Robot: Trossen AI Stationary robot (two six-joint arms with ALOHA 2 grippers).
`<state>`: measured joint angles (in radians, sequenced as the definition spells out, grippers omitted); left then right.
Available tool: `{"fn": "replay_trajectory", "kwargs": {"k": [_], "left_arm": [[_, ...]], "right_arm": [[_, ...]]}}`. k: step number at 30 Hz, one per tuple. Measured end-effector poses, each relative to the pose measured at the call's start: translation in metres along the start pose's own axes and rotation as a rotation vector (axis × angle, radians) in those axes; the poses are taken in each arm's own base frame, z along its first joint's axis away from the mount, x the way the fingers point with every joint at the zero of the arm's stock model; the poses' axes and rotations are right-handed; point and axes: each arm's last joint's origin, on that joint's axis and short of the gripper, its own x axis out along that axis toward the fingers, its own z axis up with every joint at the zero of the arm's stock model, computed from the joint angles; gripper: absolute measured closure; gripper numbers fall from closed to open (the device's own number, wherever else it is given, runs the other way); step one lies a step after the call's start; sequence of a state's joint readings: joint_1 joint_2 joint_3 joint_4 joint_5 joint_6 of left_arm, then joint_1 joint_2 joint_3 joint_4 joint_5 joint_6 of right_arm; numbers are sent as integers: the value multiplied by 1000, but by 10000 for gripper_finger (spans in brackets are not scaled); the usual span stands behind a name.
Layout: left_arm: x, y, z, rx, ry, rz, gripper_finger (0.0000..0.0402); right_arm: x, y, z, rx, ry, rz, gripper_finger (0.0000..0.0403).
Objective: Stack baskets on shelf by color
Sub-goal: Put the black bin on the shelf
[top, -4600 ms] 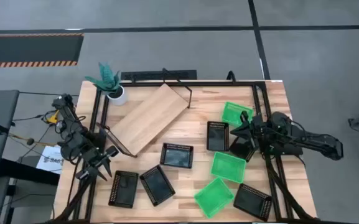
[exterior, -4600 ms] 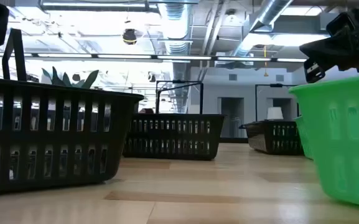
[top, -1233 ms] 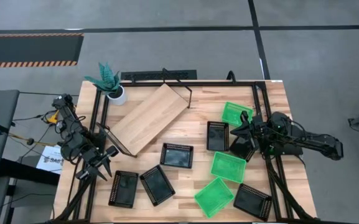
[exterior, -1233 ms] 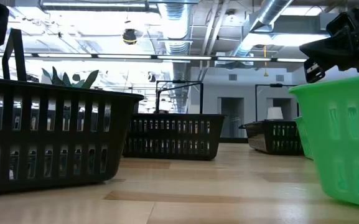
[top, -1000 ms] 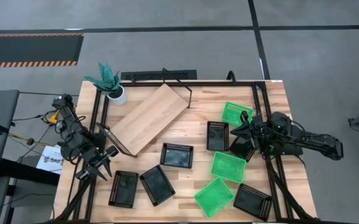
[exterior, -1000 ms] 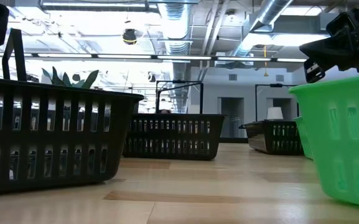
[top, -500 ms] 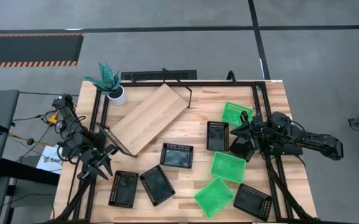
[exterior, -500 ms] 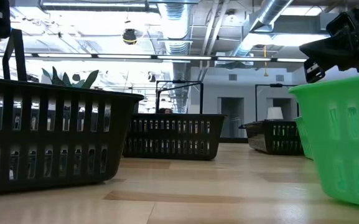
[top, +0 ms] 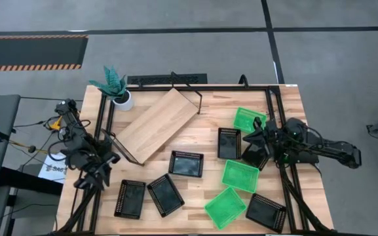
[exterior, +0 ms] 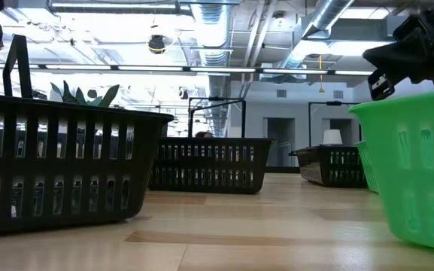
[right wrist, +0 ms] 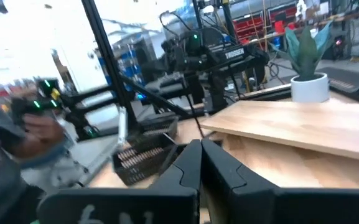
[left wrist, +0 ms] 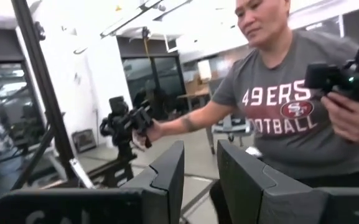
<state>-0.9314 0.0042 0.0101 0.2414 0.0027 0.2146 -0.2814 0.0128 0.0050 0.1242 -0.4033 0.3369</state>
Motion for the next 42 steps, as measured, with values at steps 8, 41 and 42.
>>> {"fn": "replay_trajectory", "kwargs": {"k": [8, 41, 42], "left_arm": [[0, 1, 2, 76, -19, 16, 316], [-11, 24, 30, -69, -193, 674, 295], [-11, 24, 31, -51, -193, 682, 288]], "right_arm": [[-1, 3, 10, 65, -106, 26, 369], [-10, 9, 45, 212, -530, -90, 345], [-11, 9, 46, 177, -547, -110, 338]]}}
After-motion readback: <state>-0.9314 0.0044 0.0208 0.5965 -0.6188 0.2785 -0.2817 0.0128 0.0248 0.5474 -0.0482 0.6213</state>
